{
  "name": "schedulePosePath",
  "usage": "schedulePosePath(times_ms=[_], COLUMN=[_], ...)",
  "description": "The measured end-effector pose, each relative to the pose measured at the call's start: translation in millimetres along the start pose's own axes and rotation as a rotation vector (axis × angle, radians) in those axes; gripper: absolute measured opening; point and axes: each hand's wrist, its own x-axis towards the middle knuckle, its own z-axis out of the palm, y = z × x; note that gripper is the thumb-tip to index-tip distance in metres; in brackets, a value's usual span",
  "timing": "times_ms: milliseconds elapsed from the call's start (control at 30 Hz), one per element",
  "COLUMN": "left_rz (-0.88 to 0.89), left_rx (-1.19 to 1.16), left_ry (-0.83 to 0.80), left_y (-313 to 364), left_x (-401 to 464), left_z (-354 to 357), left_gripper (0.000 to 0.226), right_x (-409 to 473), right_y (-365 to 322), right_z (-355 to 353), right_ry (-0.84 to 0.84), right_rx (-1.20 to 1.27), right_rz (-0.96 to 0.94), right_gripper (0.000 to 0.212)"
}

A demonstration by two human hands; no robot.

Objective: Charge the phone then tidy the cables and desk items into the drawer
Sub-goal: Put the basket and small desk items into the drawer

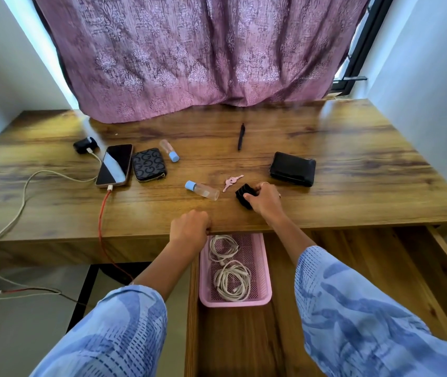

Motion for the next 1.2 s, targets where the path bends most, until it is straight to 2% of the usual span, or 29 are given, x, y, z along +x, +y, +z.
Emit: schedulePosePath(times_ms=[167, 367, 567, 733, 900, 1033, 1200], left_rz=[-0.011, -0.013, 0.031, 0.064, 0.015, 0.023, 0.003], left_rx=[0.007, 0.034, 0.203, 0.29, 0.16, 0.153, 0.151], left_ry=[0.002, -0.023, -0.054, -0.044, -0.074, -0.087, -0.057], left_y=[2, 8, 24, 30, 21, 14, 15], left_x=[-1, 0, -1, -7, -14, -13, -9], left_z=[1, -1, -3, 3, 15, 22, 25], left_gripper=[0.011, 0.013, 0.017, 0.016, 0.033, 0.051, 0.04], right_x=[-17, -60, -111, -120, -108, -107, -105], right_y=[-3, 25, 94, 127, 140, 144, 147], right_z=[-7, -34, -53, -30, -4, 8, 9], right_ry=[-0.02, 0.042, 0.176, 0.196, 0.126, 0.113, 0.103], right_rx=[0.108, 0.475, 0.38, 0.309, 0.468, 0.422, 0.375], right_rz=[-0.043, 0.0, 0.005, 0.166, 0.458, 0.523, 0.52], right_gripper=[0.035, 0.034, 0.038, 0.037, 0.043, 0.041, 0.038])
